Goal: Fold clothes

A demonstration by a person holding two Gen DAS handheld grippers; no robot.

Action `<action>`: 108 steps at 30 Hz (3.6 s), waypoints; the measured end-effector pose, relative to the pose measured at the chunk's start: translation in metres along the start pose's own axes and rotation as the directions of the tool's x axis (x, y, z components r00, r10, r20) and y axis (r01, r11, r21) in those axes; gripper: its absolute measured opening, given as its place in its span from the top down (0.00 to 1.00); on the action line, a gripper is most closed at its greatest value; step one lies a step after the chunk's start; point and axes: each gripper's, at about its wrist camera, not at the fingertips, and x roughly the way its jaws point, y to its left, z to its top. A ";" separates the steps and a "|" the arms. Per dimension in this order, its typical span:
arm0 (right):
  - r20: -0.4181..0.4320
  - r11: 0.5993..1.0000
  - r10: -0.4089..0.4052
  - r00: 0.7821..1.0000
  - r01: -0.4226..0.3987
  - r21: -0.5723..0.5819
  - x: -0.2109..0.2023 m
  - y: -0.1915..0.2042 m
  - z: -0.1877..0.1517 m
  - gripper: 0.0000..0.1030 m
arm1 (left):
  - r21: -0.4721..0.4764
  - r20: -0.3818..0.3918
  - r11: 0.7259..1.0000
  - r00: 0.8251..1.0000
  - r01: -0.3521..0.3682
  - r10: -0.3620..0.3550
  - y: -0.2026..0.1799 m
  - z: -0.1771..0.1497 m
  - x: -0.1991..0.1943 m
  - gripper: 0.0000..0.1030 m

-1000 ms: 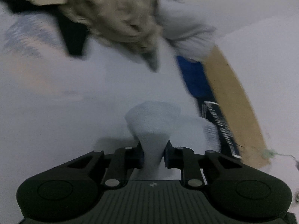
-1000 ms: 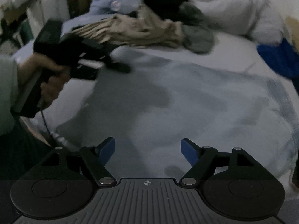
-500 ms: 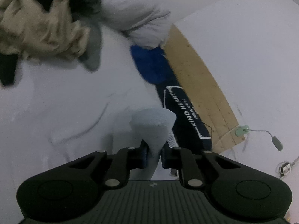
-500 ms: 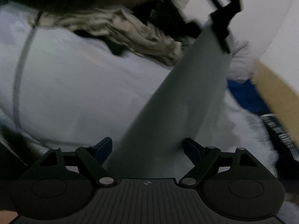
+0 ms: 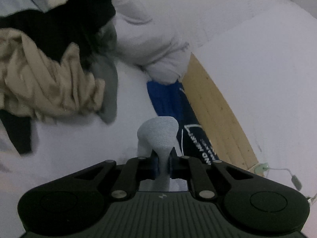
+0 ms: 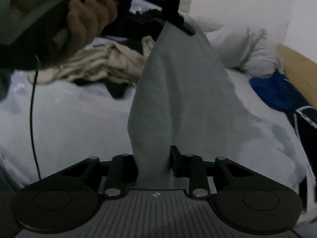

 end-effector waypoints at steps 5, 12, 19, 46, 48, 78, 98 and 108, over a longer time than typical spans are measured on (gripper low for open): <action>0.020 0.993 0.120 0.993 -0.120 0.000 0.012 0.032 0.032 0.74 | -0.045 0.048 0.993 0.993 -0.105 0.107 0.033 0.024 -0.025 0.90; -0.132 0.958 0.274 0.953 -0.257 0.129 0.057 0.026 0.026 0.76 | -0.193 0.011 0.949 0.966 -0.250 0.257 0.090 0.009 -0.026 0.90; -0.061 0.888 0.396 0.916 -0.365 0.278 0.026 -0.061 0.035 0.78 | -0.118 -0.020 0.968 0.975 -0.223 0.222 0.022 0.027 0.003 0.89; -0.046 0.747 0.391 0.919 -0.287 0.600 0.053 -0.401 -0.067 0.44 | 0.246 -0.153 0.941 0.949 -0.234 0.276 -0.127 -0.087 0.246 0.20; -0.045 0.818 0.287 0.957 -0.220 0.532 0.035 -0.401 -0.062 0.44 | 0.309 -0.105 0.926 0.959 -0.219 0.262 -0.136 -0.088 0.225 0.17; -0.154 0.986 0.096 0.983 -0.072 0.153 0.002 -0.268 -0.065 0.91 | 0.613 0.021 0.712 0.907 -0.343 0.420 -0.051 -0.247 0.127 0.00; -0.087 0.945 0.112 0.990 -0.079 0.316 0.006 -0.264 -0.088 0.25 | -0.110 0.028 0.979 0.984 -0.171 0.175 0.025 -0.126 0.088 0.00; -0.048 0.910 0.128 0.991 -0.098 0.402 -0.017 -0.283 -0.110 0.22 | -0.081 -0.048 0.996 0.998 -0.037 0.033 0.035 -0.074 0.147 0.00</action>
